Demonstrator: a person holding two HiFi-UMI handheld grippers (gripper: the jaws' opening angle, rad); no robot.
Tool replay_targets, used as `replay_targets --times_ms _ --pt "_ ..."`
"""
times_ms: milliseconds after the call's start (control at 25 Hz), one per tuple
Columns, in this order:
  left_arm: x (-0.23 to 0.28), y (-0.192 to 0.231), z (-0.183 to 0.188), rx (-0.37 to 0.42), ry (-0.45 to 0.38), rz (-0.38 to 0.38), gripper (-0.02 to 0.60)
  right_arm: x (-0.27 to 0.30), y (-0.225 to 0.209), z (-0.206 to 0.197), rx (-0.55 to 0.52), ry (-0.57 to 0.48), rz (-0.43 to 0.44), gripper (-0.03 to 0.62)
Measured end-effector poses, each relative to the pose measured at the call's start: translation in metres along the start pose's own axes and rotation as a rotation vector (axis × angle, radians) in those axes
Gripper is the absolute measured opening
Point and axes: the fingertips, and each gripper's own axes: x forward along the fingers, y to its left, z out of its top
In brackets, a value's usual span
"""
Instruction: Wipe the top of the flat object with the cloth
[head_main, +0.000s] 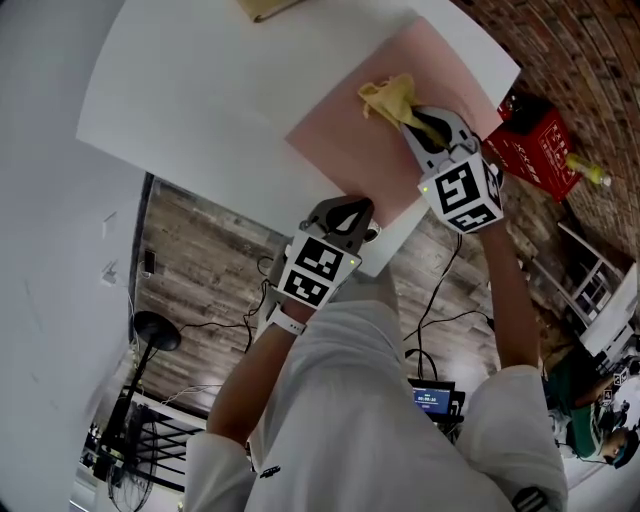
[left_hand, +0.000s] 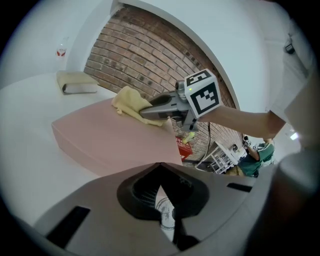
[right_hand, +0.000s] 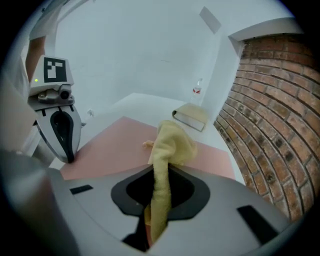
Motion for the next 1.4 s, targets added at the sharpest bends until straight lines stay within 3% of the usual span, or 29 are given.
replay_targets --times_ms 240,440,560,680,1040,1400 --pt "0.001 -0.001 0.001 0.004 -0.014 -0.008 0.017 0.0 0.058 0.022 -0.091 -0.024 0.142 0.055" --pt "0.0 -0.002 0.001 -0.011 -0.023 -0.025 0.017 -0.002 0.11 0.037 -0.191 -0.057 0.346 0.055" --pt "0.003 -0.002 0.003 -0.011 -0.025 -0.034 0.017 0.0 0.125 0.042 -0.258 -0.09 0.457 0.055" --pt "0.003 -0.002 0.003 0.006 -0.02 -0.03 0.017 0.007 0.127 0.051 -0.311 -0.109 0.512 0.057" --pt "0.002 -0.001 0.002 -0.006 -0.021 -0.025 0.017 0.034 0.105 0.08 -0.283 -0.162 0.434 0.058" --pt "0.0 0.001 0.002 -0.014 -0.022 0.001 0.017 0.044 0.047 0.074 -0.233 -0.135 0.291 0.058"
